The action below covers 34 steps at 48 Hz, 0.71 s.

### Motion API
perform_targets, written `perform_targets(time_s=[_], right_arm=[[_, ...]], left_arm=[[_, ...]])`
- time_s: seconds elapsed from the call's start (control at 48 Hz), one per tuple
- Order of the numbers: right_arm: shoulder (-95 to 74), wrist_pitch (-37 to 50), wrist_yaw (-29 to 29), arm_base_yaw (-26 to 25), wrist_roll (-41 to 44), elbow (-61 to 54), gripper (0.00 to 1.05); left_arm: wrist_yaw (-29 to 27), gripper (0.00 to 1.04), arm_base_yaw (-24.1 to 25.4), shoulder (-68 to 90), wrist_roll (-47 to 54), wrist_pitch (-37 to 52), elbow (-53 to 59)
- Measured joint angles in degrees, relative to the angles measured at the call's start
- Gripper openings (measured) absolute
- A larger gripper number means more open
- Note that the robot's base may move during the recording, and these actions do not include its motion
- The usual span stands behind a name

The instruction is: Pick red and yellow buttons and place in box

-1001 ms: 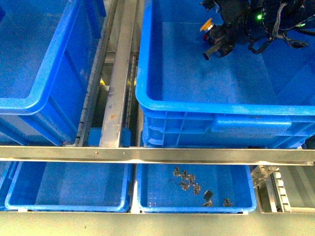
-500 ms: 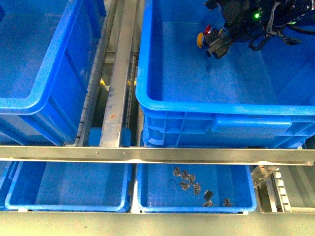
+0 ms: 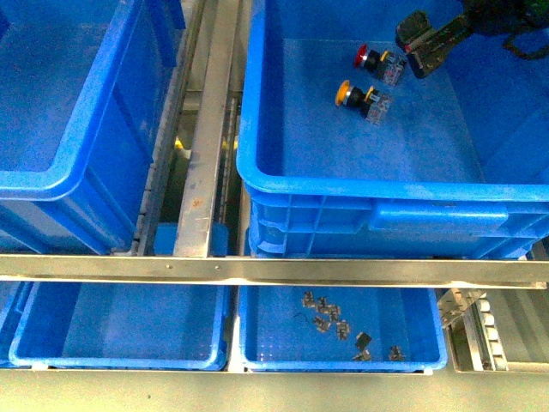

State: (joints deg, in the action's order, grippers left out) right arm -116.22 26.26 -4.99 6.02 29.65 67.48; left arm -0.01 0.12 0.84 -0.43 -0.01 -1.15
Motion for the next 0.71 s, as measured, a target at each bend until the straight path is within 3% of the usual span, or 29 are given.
perform_targets(time_s=[0.188, 0.354, 0.563, 0.667, 0.709], right_arm=[[15.19, 4.66, -4.44, -1.77, -7.39, -19.5, 0.98], [34.07, 1.4, -6.6, -3.98, -15.74, -34.58, 0.98], [60.67, -12.0, -0.87, -7.63, -30.14, -48.63, 0.98], [64.17, -11.87, -0.33, -7.85, -33.53, -49.35, 0.97], [63.54, -6.67, 1.7, -7.17, -32.94, -50.84, 0.93]], left_arm=[[0.0, 0.97, 0.0, 0.0, 0.0, 0.0, 0.0], [0.0, 0.97, 0.0, 0.0, 0.0, 0.0, 0.0], [0.0, 0.97, 0.0, 0.0, 0.0, 0.0, 0.0], [0.02, 0.97, 0.0, 0.0, 0.0, 0.0, 0.0], [0.02, 0.97, 0.0, 0.0, 0.0, 0.0, 0.0]])
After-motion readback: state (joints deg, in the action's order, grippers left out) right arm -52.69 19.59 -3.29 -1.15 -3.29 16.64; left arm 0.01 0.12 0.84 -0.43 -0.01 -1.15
